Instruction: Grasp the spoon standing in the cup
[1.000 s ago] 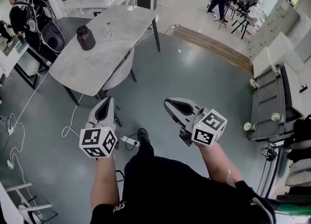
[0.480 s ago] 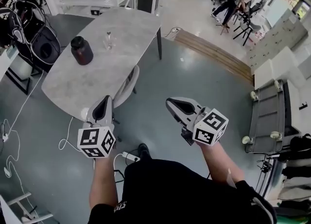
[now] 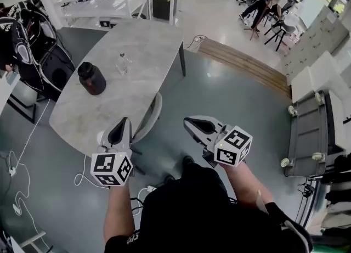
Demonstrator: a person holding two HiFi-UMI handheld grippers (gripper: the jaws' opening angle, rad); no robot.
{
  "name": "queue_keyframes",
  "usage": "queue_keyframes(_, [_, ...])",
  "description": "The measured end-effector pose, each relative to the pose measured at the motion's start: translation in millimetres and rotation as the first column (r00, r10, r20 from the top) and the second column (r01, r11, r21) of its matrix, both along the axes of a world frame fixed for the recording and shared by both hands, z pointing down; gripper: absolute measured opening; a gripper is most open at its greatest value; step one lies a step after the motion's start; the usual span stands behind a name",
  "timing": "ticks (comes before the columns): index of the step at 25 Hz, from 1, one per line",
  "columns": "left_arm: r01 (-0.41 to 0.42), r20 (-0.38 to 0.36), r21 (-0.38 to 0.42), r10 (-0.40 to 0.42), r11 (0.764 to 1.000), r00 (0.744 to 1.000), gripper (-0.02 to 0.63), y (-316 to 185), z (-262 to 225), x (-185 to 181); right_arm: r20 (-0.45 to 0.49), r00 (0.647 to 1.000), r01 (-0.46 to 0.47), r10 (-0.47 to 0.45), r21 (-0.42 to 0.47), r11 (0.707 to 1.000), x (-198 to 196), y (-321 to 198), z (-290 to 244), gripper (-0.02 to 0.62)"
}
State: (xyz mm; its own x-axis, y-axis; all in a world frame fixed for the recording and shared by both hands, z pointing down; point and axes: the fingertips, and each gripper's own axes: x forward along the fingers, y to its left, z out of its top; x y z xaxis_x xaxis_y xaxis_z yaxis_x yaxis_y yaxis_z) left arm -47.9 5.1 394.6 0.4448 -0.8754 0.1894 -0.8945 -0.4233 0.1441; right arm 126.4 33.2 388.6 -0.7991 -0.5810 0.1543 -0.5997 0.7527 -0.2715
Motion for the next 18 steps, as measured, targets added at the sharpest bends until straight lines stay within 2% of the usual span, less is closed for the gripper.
queue_keyframes(7, [0.006,0.006,-0.015,-0.006,1.000,1.000,0.009,-65.1,8.5,16.5,0.048,0.999,0.019,-0.018,-0.009,1.000,11.6,-76.9,8.0,-0.006])
queue_keyframes(18, [0.080,0.059,-0.038,-0.078,0.996,0.995,0.009,-223.2,-4.5,42.7,0.090,0.978,0.192,-0.189,-0.025,0.981,5.6,-252.6,6.3,-0.005])
